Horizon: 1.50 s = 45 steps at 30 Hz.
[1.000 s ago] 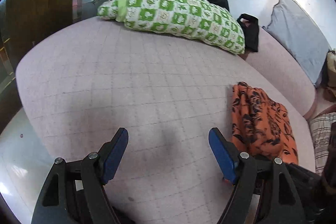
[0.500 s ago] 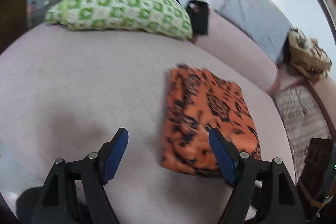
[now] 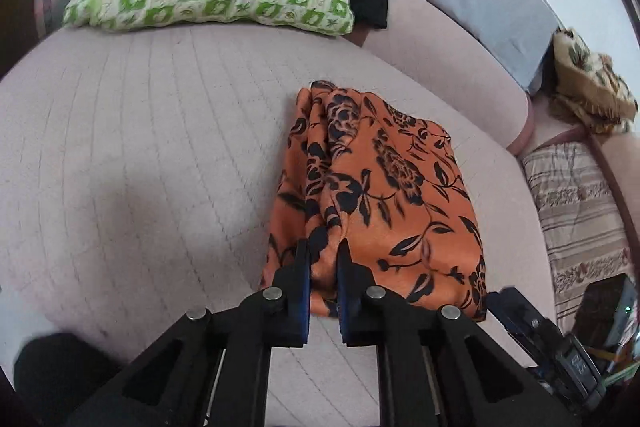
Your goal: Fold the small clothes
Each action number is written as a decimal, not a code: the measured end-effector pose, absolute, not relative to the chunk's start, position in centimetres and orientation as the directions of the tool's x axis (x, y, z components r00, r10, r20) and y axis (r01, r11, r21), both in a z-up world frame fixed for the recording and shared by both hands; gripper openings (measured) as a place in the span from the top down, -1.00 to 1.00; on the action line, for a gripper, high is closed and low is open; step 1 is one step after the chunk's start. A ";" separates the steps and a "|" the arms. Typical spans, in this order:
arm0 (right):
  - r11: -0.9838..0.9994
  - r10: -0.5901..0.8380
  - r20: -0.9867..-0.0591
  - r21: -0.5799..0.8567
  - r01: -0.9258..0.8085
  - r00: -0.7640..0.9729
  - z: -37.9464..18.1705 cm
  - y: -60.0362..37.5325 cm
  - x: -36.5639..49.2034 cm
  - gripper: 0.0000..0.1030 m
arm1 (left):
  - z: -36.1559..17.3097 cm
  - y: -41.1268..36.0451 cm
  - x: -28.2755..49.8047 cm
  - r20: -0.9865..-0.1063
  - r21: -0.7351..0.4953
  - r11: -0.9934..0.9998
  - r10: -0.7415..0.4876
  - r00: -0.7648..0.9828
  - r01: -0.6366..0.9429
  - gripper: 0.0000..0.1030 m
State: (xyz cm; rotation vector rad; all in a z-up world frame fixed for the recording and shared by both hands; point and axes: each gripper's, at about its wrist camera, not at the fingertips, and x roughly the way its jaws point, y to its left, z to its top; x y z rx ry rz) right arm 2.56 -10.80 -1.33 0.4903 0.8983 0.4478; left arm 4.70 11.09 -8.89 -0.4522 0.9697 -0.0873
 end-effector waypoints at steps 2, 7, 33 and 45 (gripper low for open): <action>0.796 0.560 -0.616 0.585 -0.154 0.554 -1.3 -11.3 2.7 -0.35 | -12.4 11.0 5.4 -0.844 -0.359 0.914 -0.231 0.484 -0.189 0.78; 0.762 0.575 -0.591 0.638 -0.108 0.566 -0.9 -13.4 2.9 -0.36 | -12.1 10.2 5.3 -0.848 -0.315 0.934 -0.198 0.491 -0.167 0.76; 0.764 0.615 -0.736 0.645 0.014 0.282 -8.5 -12.7 9.4 0.37 | -11.4 4.6 10.8 -0.820 -0.006 1.000 -0.014 0.572 0.016 0.01; 0.644 0.722 -0.634 0.762 0.065 0.277 -9.9 -12.7 15.0 0.21 | -11.5 5.7 11.0 -0.809 -0.070 0.997 -0.073 0.583 0.027 0.00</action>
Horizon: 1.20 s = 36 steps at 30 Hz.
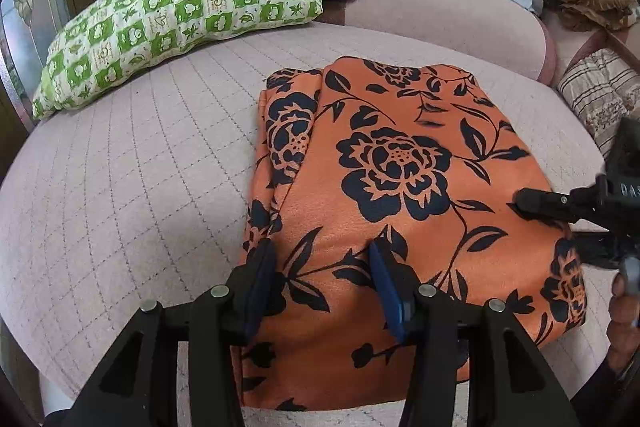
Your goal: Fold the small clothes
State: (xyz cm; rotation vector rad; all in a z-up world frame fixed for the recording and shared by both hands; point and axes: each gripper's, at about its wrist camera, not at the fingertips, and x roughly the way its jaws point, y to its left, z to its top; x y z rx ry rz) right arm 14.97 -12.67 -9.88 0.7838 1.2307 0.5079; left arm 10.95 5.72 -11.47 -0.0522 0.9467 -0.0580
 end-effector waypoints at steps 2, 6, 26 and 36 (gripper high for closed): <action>0.764 0.615 -0.705 0.643 -0.048 0.353 -6.9 -10.8 13.7 0.36 | -11.5 5.8 10.8 -0.807 -0.076 0.997 -0.077 0.586 0.027 0.00; 0.773 0.600 -0.733 0.635 0.004 0.319 -9.5 -11.0 14.3 0.21 | -11.4 5.3 10.7 -0.802 -0.048 0.998 -0.061 0.594 0.039 -0.01; 0.803 0.541 -0.731 0.596 0.005 0.416 -9.4 -10.9 18.7 -0.29 | -11.1 6.4 10.8 -0.795 -0.129 0.991 -0.126 0.593 0.037 -0.02; 0.871 0.481 -0.692 0.443 -0.210 0.538 -0.6 -9.3 12.4 -0.39 | -12.2 13.4 10.1 -0.803 -0.477 0.872 -0.381 0.458 -0.110 0.51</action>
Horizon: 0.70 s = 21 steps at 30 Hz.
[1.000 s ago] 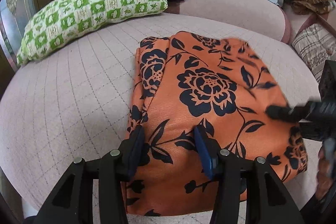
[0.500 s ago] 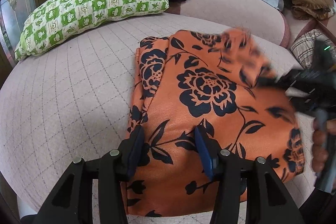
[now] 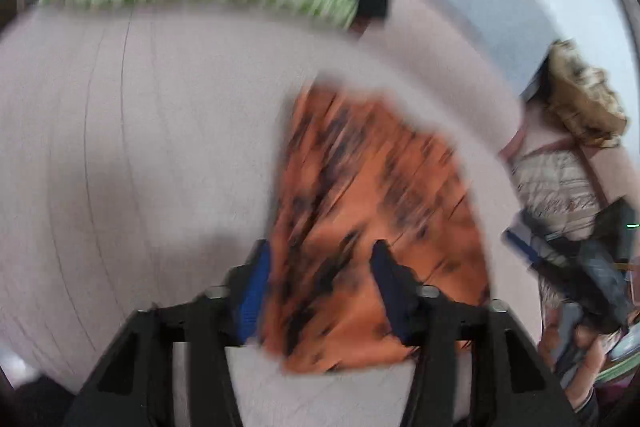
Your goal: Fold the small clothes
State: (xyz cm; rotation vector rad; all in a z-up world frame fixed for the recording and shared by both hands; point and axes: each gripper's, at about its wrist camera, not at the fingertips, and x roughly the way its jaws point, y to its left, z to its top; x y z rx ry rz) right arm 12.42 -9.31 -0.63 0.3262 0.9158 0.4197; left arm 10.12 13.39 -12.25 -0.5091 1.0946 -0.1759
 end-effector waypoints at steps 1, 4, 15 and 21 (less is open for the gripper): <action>0.865 0.497 -0.693 0.446 -0.232 0.522 -0.7 -8.8 12.1 -0.40 | -13.5 13.6 10.2 -0.806 -0.499 0.857 -0.405 0.432 -0.128 0.56; 0.845 0.534 -0.725 0.467 -0.259 0.435 -3.1 -6.7 11.6 -0.40 | -12.9 14.3 10.0 -0.789 -0.531 0.833 -0.419 0.449 -0.156 0.62; 0.826 0.563 -0.730 0.488 -0.281 0.387 -5.5 -6.4 11.1 -0.48 | -7.3 12.7 16.0 -0.765 -0.441 0.898 -0.373 0.525 -0.005 -0.46; 0.808 0.589 -0.715 0.512 -0.291 0.376 -5.8 -6.3 11.4 -0.49 | -13.3 13.3 21.6 -0.814 -0.497 0.862 -0.423 0.399 -0.101 0.70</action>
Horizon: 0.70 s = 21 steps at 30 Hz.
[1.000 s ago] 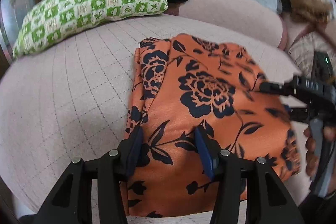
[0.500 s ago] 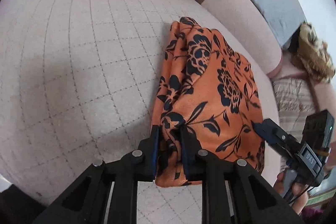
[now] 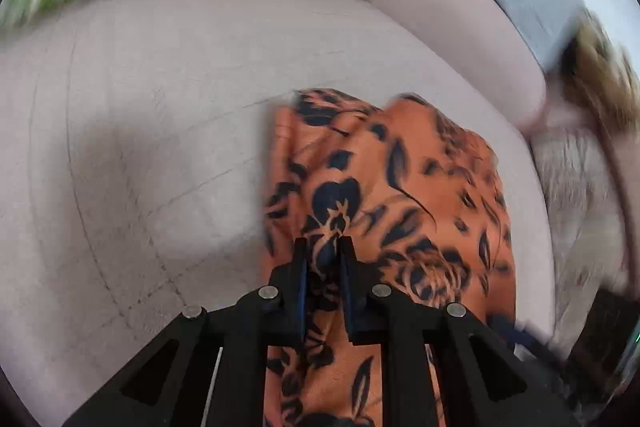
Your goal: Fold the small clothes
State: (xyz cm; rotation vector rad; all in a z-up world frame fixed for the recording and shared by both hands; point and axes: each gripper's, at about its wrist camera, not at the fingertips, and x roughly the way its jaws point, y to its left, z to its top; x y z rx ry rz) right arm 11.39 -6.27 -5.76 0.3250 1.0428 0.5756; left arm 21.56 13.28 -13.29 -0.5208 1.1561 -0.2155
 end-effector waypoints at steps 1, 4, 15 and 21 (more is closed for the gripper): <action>0.795 0.606 -0.707 0.528 -0.297 0.365 -5.8 -6.3 11.4 -0.49 | -13.4 13.8 21.4 -0.802 -0.522 0.844 -0.436 0.408 -0.124 0.70; 0.795 0.606 -0.708 0.525 -0.304 0.363 -6.0 -6.2 11.4 -0.49 | -12.7 12.9 20.8 -0.813 -0.470 0.880 -0.398 0.425 -0.074 0.62; 0.767 0.638 -0.663 0.591 -0.249 0.391 -4.3 -7.6 11.6 -0.50 | -10.0 10.9 14.6 -0.872 -0.266 0.964 -0.231 0.432 -0.022 0.82; 0.794 0.605 -0.723 0.577 -0.192 0.334 -5.7 -7.5 13.9 -0.56 | -10.4 11.6 14.1 -0.862 -0.298 0.954 -0.252 0.440 -0.036 0.76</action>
